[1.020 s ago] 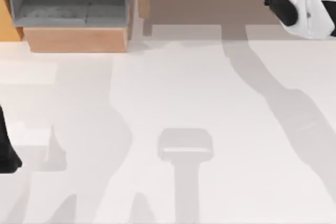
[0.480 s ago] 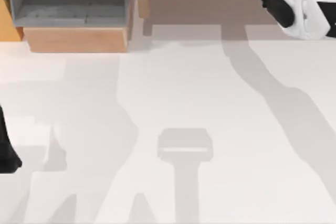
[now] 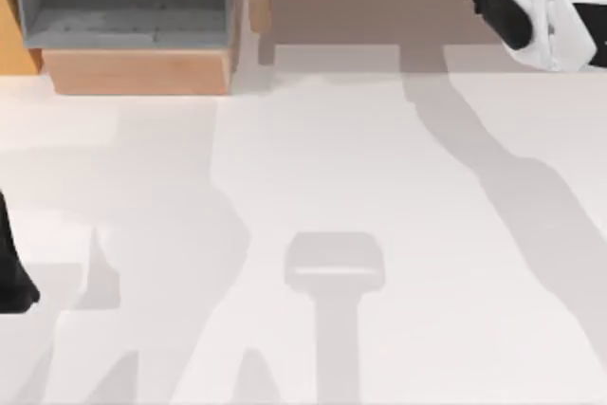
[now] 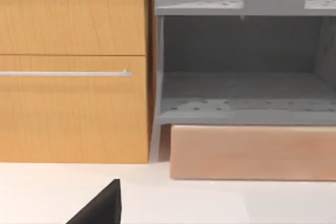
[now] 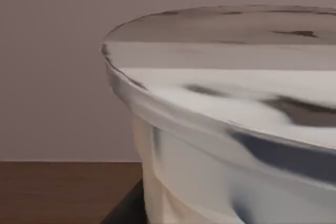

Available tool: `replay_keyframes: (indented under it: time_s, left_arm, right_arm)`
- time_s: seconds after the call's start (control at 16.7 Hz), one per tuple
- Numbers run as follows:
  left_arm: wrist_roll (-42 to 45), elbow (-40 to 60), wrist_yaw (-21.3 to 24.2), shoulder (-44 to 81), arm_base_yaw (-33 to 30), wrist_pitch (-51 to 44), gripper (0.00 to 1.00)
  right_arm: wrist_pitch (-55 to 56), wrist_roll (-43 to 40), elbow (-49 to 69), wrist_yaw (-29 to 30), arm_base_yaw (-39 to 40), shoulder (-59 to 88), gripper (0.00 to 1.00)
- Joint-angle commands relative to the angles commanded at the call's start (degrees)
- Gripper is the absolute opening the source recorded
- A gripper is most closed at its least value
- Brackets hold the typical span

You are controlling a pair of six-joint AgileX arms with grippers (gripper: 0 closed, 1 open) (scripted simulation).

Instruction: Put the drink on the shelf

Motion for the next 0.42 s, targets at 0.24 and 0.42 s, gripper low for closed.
replay_keyframes:
  time_s: [0.24,0.42]
  left_arm:
    - [0.0,0.0,0.0,0.0,0.0,0.0,1.00]
    - [0.0,0.0,0.0,0.0,0.0,0.0,1.00]
  right_arm:
    - [0.0,0.0,0.0,0.0,0.0,0.0,1.00]
    - [0.0,0.0,0.0,0.0,0.0,0.0,1.00]
